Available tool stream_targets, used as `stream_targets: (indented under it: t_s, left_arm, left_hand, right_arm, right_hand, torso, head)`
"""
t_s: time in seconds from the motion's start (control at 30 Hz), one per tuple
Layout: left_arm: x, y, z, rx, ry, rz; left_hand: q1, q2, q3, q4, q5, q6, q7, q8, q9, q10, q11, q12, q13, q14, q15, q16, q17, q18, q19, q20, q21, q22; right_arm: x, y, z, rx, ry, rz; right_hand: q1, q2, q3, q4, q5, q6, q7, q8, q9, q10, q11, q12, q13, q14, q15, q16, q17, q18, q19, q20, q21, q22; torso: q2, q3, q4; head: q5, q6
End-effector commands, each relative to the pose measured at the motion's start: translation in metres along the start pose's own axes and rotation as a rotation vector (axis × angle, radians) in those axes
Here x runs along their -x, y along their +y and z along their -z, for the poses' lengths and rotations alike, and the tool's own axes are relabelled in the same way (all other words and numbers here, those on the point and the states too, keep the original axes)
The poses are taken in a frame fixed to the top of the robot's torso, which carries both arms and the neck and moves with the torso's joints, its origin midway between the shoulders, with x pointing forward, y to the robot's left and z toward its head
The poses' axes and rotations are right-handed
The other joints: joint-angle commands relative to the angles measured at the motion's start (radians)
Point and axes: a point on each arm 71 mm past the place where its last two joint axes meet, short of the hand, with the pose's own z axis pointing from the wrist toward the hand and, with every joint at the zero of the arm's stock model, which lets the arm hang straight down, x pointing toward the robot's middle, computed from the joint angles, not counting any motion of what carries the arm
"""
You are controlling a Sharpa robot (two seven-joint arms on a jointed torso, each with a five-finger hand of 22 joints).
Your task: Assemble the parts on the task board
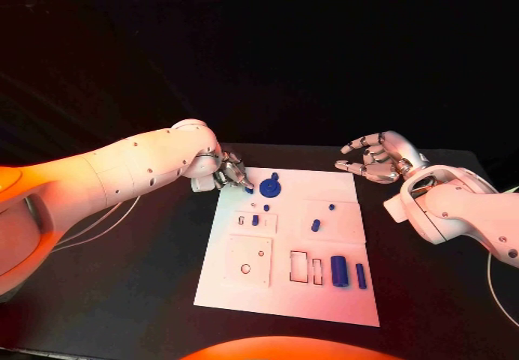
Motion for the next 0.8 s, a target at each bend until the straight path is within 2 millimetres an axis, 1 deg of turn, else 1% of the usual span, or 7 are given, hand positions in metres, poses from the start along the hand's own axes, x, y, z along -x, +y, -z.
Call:
stream_targets:
  t_s: [0.03,0.13,0.37,0.4,0.43,0.63,0.8]
  left_arm:
    - [-0.002,0.000,0.001,-0.021,0.025,0.014]
    - [-0.001,0.003,0.003,-0.024,0.013,0.027]
    - [-0.005,0.009,0.015,-0.076,0.025,0.107]
    - [-0.006,0.010,0.018,-0.085,0.026,0.115]
    - [-0.007,0.011,0.020,-0.092,0.024,0.120]
    - [-0.014,0.016,0.033,-0.107,-0.010,0.104]
    - [-0.022,0.019,0.039,-0.100,-0.038,0.042]
  left_hand:
    - [-0.012,-0.014,0.151,-0.131,0.008,-0.002,0.008,-0.006,0.021,-0.007,0.006,-0.006,-0.006,0.062,0.002,0.006,0.125,-0.003,-0.003,0.000,-0.001,0.003]
    - [-0.023,-0.021,0.181,-0.152,0.009,0.004,0.009,-0.004,0.024,0.000,0.006,-0.001,-0.002,0.062,0.002,0.005,0.123,-0.003,-0.002,0.001,0.001,0.005]
    - [-0.090,-0.064,0.295,-0.217,0.034,0.032,0.000,0.017,0.042,0.043,-0.003,0.026,0.028,0.067,-0.007,0.008,0.128,-0.009,0.024,-0.007,0.021,0.038]
    - [-0.115,-0.081,0.314,-0.223,0.106,0.041,-0.003,0.031,0.052,0.058,-0.008,0.041,0.046,0.068,-0.010,0.009,0.130,-0.010,0.030,-0.010,0.026,0.046]
    - [-0.132,-0.088,0.325,-0.231,0.138,0.042,-0.007,0.040,0.059,0.065,-0.010,0.047,0.053,0.069,-0.013,0.010,0.132,-0.012,0.035,-0.013,0.030,0.053]
    - [-0.156,-0.093,0.341,-0.245,0.163,0.047,-0.013,0.054,0.070,0.087,-0.016,0.066,0.077,0.070,-0.018,0.011,0.132,-0.015,0.047,-0.017,0.039,0.069]
    - [-0.168,-0.100,0.350,-0.253,0.176,0.051,-0.017,0.063,0.076,0.099,-0.020,0.075,0.089,0.071,-0.022,0.012,0.136,-0.017,0.052,-0.020,0.043,0.076]
  right_arm:
    - [-0.001,0.001,0.000,0.008,0.010,0.002]
    - [-0.001,0.001,0.000,0.008,0.010,0.002]
    - [0.000,0.000,0.001,0.007,0.009,0.003]
    - [0.000,0.000,0.001,0.007,0.009,0.003]
    - [0.000,0.000,0.001,0.007,0.008,0.003]
    - [0.001,-0.001,0.001,0.007,0.006,0.004]
    - [0.002,-0.001,0.001,0.006,0.005,0.004]
  right_hand:
    - [-0.008,0.002,-0.004,0.000,0.003,-0.007,0.001,0.003,-0.001,-0.005,-0.002,-0.006,0.007,0.061,-0.010,-0.006,0.094,0.019,-0.005,-0.003,-0.002,0.164]
    - [-0.008,0.002,-0.004,0.000,0.003,-0.007,0.001,0.003,-0.001,-0.005,-0.002,-0.006,0.007,0.061,-0.010,-0.006,0.094,0.019,-0.005,-0.003,-0.002,0.164]
    - [-0.008,0.003,-0.003,-0.001,0.005,-0.007,0.001,0.005,-0.001,-0.004,-0.002,-0.004,0.008,0.061,-0.010,-0.007,0.094,0.019,-0.006,-0.003,-0.004,0.164]
    - [-0.009,0.003,-0.002,0.000,0.005,-0.007,0.001,0.005,-0.001,-0.004,-0.002,-0.004,0.008,0.061,-0.010,-0.007,0.094,0.019,-0.005,-0.003,-0.003,0.164]
    - [-0.009,0.003,-0.002,0.000,0.005,-0.007,0.001,0.005,-0.001,-0.004,-0.002,-0.004,0.008,0.061,-0.010,-0.007,0.094,0.019,-0.005,-0.003,-0.003,0.164]
    - [-0.009,0.004,-0.002,0.000,0.005,-0.008,0.001,0.005,-0.001,-0.005,-0.002,-0.006,0.007,0.061,-0.010,-0.007,0.093,0.019,-0.006,-0.003,-0.005,0.164]
    - [-0.009,0.004,-0.002,0.000,0.005,-0.008,0.001,0.005,-0.001,-0.005,-0.002,-0.006,0.007,0.061,-0.010,-0.007,0.093,0.019,-0.006,-0.003,-0.005,0.164]
  torso:
    - [0.000,-0.0001,-0.0003]
    - [0.000,0.0002,-0.0001]
    - [-0.001,-0.0003,0.0019]
    - [-0.001,-0.0003,0.0022]
    - [-0.001,-0.0006,0.0026]
    - [-0.001,-0.0009,0.0023]
    - [0.000,-0.0015,0.0020]
  head:
    - [0.001,0.001]
    - [0.002,0.002]
    - [0.001,0.003]
    - [0.001,0.002]
    - [0.002,0.002]
    - [0.013,0.000]
    - [0.015,-0.003]
